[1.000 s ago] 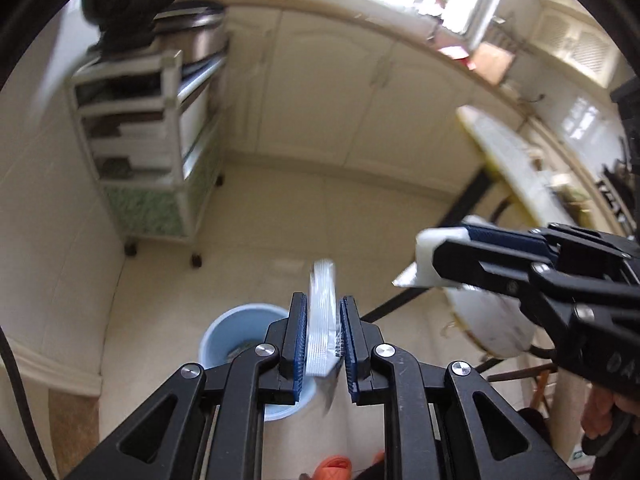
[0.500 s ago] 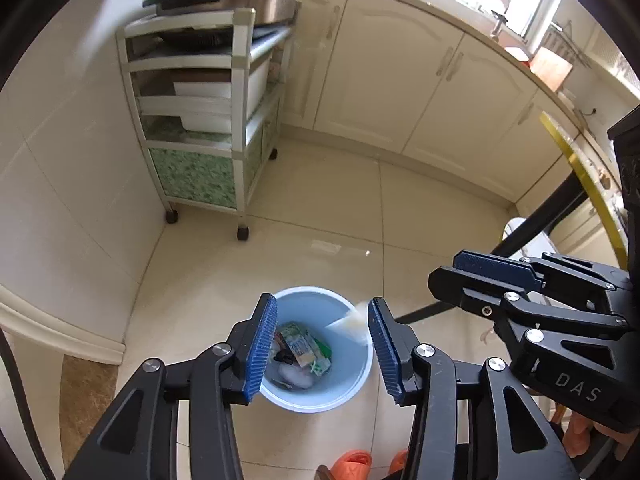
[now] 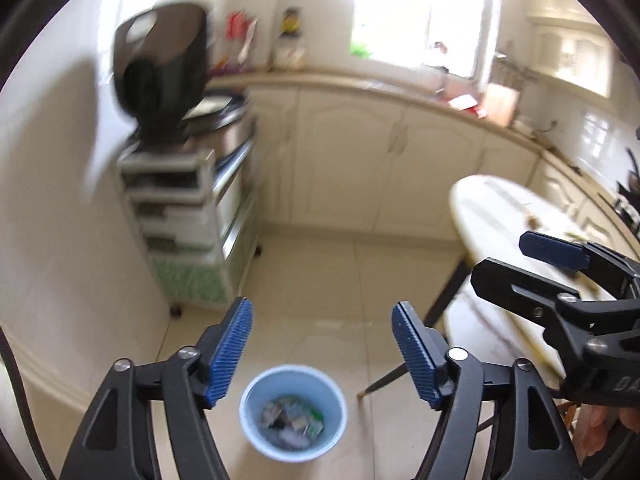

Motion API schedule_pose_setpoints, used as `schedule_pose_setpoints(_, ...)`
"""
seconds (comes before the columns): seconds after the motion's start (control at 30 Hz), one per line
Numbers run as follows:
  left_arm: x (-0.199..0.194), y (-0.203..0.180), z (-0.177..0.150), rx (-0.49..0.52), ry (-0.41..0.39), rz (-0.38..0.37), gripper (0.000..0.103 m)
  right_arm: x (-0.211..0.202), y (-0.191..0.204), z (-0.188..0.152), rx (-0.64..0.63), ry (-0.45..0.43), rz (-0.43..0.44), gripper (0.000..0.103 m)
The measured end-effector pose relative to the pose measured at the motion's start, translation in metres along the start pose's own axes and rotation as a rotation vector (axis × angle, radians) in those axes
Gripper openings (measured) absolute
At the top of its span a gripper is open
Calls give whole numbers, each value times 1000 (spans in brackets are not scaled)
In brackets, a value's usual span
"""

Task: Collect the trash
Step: 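Move both tools back over the table trash, then grasp the white puffed cake with the left tool while the right grasps the ginger root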

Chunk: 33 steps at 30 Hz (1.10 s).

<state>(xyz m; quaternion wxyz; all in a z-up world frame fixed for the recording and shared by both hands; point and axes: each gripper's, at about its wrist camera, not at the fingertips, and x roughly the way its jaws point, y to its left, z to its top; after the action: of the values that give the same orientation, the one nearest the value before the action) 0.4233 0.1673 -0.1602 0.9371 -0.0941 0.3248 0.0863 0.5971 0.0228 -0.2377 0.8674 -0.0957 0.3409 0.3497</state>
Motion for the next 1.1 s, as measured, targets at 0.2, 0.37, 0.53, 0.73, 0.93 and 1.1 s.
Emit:
schedule_pose_setpoints(0.2,-23,-90,6,106,-58,-98,90,-77,-71,-7,88,-93,-111,86)
schedule_pose_setpoints(0.37,-10,-168,8,201,-40,-184,92,-132,-145,-29,176,-118,-248,92)
schedule_pose_setpoints(0.53,27,-231,24,279,2,-229,93,-163,-217,-54,253,-93,-368,93)
schedule_pose_setpoints(0.73,81,-276,41,327,68,-261,93,-162,-282,-84,333,-12,-401,93)
schedule_pose_setpoints(0.93,123,-301,51,364,98,-259,93,-123,-323,-99,426,65,-352,92)
schedule_pose_setpoints(1.1,154,-303,56,361,115,-252,93,-92,-342,-93,490,78,-333,84)
